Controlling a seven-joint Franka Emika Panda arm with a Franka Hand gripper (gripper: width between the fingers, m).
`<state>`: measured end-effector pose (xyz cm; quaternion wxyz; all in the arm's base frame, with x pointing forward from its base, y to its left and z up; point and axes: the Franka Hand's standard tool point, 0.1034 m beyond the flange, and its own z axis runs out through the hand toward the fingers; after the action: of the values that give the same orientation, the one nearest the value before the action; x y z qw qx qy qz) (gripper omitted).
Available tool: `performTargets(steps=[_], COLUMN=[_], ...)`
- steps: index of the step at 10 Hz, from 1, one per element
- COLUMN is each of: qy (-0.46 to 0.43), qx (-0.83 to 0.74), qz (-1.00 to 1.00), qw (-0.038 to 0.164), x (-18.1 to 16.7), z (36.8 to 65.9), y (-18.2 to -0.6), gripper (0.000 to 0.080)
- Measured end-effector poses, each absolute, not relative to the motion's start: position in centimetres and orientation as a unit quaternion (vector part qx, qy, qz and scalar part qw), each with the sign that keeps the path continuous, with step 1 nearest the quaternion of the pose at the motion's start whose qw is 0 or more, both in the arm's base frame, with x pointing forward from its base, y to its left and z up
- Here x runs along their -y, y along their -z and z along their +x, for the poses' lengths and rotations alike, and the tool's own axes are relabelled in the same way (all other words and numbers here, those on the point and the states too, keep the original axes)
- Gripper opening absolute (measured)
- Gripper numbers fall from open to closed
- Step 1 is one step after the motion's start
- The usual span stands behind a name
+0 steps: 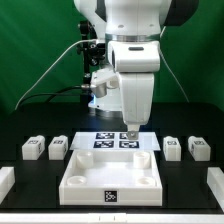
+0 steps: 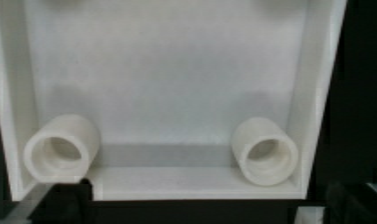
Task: Assemble one leg
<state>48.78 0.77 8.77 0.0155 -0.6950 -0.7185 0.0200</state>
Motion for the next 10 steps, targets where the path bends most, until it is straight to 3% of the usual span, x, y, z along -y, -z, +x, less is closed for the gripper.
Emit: performTargets(steps=[2,4,6,7,8,9,10], qy=[-0.021,-0.018,-0.019,-0.019,-0.019,-0.019,-0.019], qx=[0.715,0.712,0.71,0.71,0.71,0.71,0.71], qz=[-0.698,-0.701,-0.703,-0.703,-0.703,-0.703,-0.703], qw=[0.023,0.03,0.032,0.033,0.033,0.033,0.033], x=[0.9,2.1,2.1,2.1,2.1,2.1,2.1], z=[45.3,44.1,44.0,43.9,43.9,43.9,43.9], y=[-5.1,-1.9,-1.6,-1.5,-1.5,-1.5,-1.5], gripper=[0.065,0.065,0.065,0.056,0.0377,0.0377,0.0235])
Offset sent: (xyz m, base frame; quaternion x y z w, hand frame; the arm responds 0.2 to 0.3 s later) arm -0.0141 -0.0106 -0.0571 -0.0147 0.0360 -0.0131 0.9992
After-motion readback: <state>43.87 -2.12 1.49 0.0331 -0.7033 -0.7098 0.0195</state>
